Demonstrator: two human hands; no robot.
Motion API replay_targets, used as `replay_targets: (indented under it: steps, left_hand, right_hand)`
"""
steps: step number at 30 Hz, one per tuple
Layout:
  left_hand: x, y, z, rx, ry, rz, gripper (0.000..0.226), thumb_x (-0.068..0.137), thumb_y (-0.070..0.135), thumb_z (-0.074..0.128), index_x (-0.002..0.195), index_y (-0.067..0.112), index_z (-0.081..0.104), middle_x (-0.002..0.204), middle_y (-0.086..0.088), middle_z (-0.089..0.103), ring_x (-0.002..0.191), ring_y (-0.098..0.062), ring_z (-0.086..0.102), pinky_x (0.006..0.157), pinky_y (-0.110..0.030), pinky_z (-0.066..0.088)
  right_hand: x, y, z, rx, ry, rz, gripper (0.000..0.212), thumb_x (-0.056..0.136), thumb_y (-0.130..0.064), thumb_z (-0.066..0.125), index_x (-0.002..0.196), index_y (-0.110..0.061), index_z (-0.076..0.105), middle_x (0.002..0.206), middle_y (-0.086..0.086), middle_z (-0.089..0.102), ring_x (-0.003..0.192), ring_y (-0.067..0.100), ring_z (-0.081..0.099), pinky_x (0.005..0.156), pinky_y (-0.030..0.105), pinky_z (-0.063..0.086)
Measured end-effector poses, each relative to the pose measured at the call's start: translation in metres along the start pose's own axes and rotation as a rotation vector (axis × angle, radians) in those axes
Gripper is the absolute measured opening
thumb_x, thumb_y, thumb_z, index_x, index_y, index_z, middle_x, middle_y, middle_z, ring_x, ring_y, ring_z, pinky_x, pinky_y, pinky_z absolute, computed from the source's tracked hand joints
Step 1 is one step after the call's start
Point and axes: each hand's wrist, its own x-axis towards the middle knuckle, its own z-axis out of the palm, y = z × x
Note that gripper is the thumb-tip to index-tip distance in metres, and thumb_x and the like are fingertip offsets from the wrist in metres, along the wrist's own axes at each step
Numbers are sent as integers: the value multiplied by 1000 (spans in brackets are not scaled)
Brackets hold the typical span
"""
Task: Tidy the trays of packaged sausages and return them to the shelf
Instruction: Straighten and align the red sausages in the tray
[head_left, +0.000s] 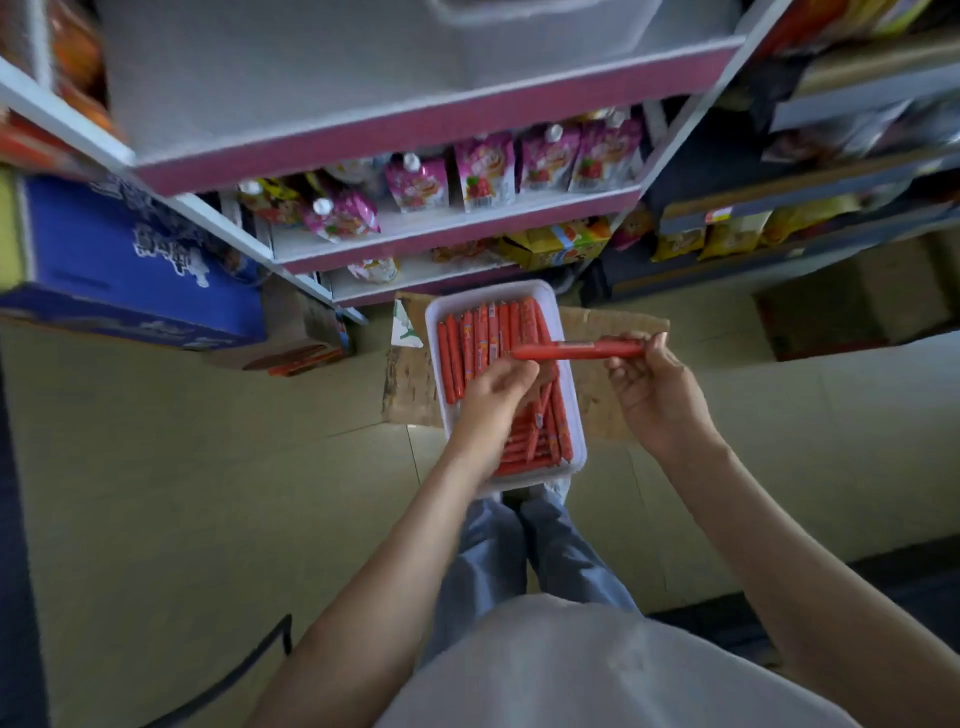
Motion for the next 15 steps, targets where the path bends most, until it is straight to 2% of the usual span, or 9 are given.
replay_targets:
  steps: [2,4,6,9,12,15]
  left_hand:
    - [-20,37,14,-64,-3,138,17,87,42,63,100,31,68,110,-5,70,106,-25,65,97,-52,46]
    - [-41,75,29,-160,-16,298,22,90,32,59,111,26,63,115,-6,67,114,-25,60,100,-48,46]
    - [-58,111,40,-186,23,447,22,95,21,53,116,17,55,112,-5,66,114,-23,60,101,-42,47]
    - [-81,155,53,-88,113,625,31,96,20,54,127,18,48,113,-3,63,109,-15,62,96,-41,50]
    - [-101,185,63,41,153,800,28,95,23,55,123,22,52,112,-1,64,106,-9,62,96,-40,51]
    - [-119,201,71,107,149,960,24,95,19,56,118,24,56,109,2,67,105,-8,63,95,-39,51]
  right_hand:
    - [-21,-17,23,81,-49,3,32,102,-25,36,89,-4,57,77,8,65,57,11,62,58,18,53]
    - [-44,-33,44,95,-139,-16,30,101,-24,37,93,-4,59,75,4,66,60,8,63,60,16,54]
    - [-60,-49,59,18,-205,-66,26,99,-22,40,98,-5,61,76,3,65,63,7,62,63,16,53]
    - [-74,-76,78,-161,-280,-181,15,93,-14,48,95,-7,61,74,2,56,61,7,55,61,15,49]
    - [-85,-98,97,-330,-346,-281,12,93,-6,49,88,-9,59,74,3,52,64,11,49,61,17,45]
    - [-94,-114,114,-381,-399,-350,14,96,-5,45,92,-6,59,80,8,53,65,12,48,62,20,43]
